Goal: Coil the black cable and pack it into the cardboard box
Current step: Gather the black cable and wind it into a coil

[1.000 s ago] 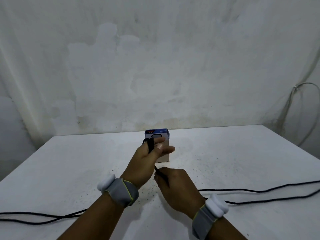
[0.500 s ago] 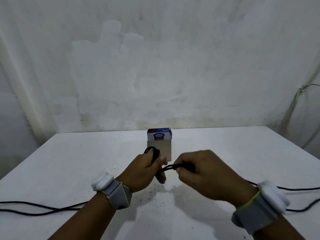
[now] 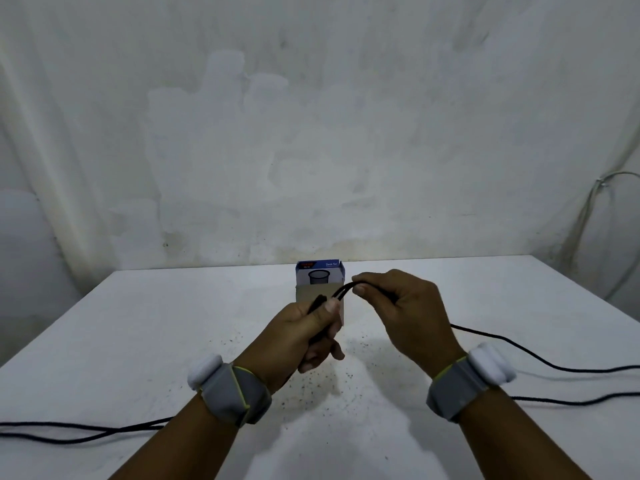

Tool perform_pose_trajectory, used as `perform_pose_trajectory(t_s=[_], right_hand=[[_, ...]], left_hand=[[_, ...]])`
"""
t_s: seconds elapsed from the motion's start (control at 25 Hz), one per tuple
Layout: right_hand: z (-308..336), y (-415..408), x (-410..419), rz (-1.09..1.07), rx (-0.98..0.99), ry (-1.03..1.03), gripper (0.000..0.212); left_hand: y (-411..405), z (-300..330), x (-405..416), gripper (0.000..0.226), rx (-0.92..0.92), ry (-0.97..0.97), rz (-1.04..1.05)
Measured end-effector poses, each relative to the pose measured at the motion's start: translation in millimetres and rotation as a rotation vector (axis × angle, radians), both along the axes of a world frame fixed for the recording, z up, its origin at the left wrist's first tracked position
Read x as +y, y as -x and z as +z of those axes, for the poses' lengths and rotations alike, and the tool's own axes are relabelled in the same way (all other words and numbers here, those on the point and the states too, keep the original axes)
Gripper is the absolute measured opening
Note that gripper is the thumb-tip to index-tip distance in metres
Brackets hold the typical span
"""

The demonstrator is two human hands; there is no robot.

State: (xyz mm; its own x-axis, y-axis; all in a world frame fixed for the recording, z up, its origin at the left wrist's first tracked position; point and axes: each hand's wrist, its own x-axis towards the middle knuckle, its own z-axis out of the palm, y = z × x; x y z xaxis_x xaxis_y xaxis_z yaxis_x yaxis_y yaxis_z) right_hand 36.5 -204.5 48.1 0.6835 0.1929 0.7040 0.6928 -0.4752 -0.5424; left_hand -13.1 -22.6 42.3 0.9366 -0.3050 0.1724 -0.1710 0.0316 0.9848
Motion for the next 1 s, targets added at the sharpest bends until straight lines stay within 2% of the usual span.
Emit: perform_pose_trajectory(t_s=[0.16,0.4,0.56,0.84,0.92,1.0], right_hand=[[-30,-3,15,-0.024,0.000,0.028,0.034],[-65,-15,21,-0.088,0.038,0.092,0.038],[-88,-23,14,-0.198,0.126,0.169,0.043],[-97,-1,25,-0.085,0.188,0.293,0.021],[-94,14,30,-0.024,0.165,0.362,0.025],[-89,30,32,0.057,0.144,0.390,0.030]], left_hand=[[1,5,-2,0.038,0.038,0.178,-0.019],[2,9,1,0.026,0.103,0.362,-0.036],[-2,17,7,0.029,0.106,0.541,-0.055],[-17,11,0,0.029,0.012,0.529,0.163],[-21,7,2,0.027,-0.040,0.464,0.233],[-24,3,5,0.025,-0.084,0.308,0.277]])
